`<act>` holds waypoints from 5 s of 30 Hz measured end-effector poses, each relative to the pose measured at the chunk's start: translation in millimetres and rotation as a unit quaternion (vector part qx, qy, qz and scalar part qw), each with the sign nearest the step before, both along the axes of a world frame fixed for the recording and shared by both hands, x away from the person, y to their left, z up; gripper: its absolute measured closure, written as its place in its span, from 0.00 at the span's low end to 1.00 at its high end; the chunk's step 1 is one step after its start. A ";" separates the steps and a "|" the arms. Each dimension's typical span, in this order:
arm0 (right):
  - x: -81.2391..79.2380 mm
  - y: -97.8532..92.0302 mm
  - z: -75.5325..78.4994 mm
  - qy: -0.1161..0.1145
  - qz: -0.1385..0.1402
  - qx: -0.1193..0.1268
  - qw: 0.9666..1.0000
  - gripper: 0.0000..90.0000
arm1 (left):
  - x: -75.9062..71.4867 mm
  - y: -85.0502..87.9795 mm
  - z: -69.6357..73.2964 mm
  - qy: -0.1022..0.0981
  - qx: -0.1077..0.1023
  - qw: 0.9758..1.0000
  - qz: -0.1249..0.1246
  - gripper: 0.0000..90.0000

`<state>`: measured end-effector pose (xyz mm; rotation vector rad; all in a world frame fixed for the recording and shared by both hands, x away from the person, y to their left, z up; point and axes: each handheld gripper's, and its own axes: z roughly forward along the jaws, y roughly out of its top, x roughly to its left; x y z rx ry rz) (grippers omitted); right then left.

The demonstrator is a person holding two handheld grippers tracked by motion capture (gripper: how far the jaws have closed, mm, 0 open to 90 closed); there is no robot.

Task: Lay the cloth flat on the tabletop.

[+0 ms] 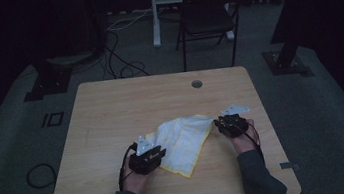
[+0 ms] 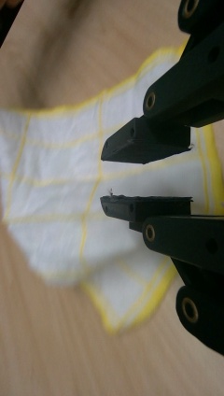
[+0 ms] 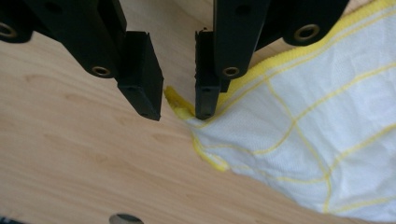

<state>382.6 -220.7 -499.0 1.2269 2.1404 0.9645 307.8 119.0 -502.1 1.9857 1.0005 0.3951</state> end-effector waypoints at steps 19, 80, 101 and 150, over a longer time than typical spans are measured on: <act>18.5 13.7 13.5 -0.013 0.005 0.009 1.000 0.77 | 59.4 35.1 -12.9 0.016 0.040 0.995 0.093 0.74; 72.4 20.7 13.3 0.066 0.036 0.053 0.996 0.98 | 70.0 47.9 -4.1 0.015 0.035 0.993 0.115 0.97; -2.5 -6.0 4.0 0.063 0.047 0.055 0.995 0.97 | 16.3 59.2 -16.7 0.048 0.031 0.993 0.106 0.97; 22.4 34.4 -20.3 0.137 0.055 0.067 0.987 0.63 | 53.8 -16.3 -17.9 0.059 0.040 0.997 0.023 0.62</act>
